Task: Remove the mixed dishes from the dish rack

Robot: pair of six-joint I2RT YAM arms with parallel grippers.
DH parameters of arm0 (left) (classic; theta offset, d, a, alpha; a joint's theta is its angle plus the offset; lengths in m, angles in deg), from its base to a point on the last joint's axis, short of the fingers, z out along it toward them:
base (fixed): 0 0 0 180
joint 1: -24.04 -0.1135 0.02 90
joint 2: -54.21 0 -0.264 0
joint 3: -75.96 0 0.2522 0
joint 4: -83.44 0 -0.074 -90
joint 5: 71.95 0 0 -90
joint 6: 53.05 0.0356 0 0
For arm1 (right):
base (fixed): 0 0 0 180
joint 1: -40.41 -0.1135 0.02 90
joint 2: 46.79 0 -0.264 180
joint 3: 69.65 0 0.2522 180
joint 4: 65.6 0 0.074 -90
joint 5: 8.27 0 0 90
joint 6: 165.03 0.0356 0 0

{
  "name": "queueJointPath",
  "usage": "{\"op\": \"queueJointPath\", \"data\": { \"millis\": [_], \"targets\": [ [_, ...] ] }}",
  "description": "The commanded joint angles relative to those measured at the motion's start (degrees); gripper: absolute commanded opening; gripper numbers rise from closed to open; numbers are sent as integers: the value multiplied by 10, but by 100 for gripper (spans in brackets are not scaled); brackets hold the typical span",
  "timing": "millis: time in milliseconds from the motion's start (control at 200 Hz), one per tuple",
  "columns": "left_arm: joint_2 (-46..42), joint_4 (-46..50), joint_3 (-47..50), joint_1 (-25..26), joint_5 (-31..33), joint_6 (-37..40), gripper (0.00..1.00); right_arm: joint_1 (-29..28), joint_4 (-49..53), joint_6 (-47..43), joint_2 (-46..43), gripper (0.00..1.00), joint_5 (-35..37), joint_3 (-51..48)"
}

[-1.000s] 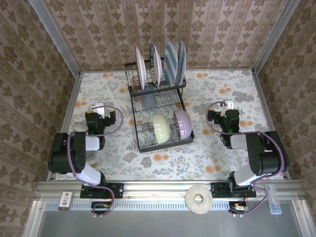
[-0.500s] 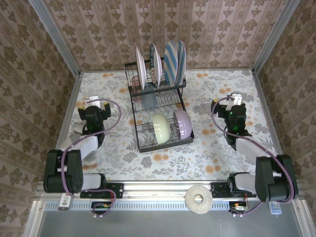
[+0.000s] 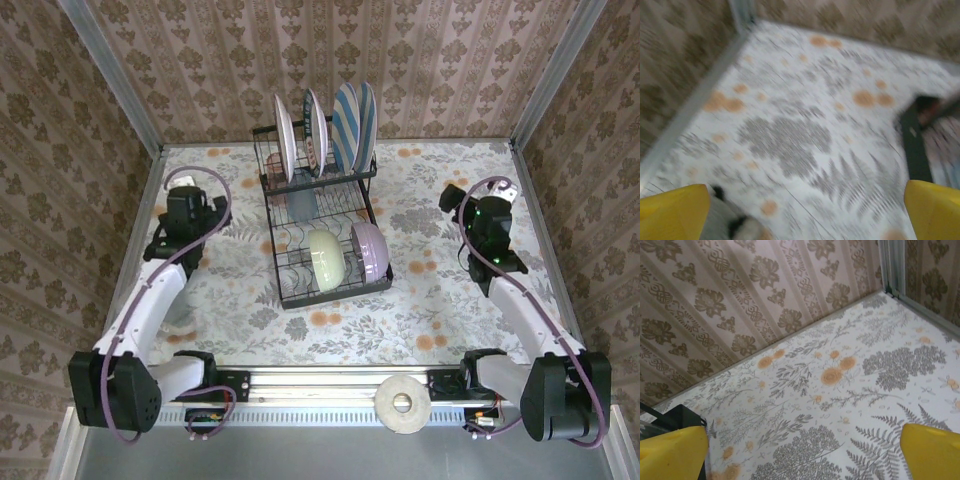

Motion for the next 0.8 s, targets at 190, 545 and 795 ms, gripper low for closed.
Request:
{"op": "queueJointPath", "data": {
  "millis": [190, 545, 795],
  "targets": [
    [24, 31, 67, 74, -138, -115, 84, 3, 99, 53, -9, 100, -100, 55],
    [176, -15, 15, 108, -188, -108, 63, -34, 157, 37, 37, 100, -193, 33],
    [195, -20, 16, 128, -187, -116, 61, -61, 160, 41, 41, 100, -203, 25]
  ]
}}
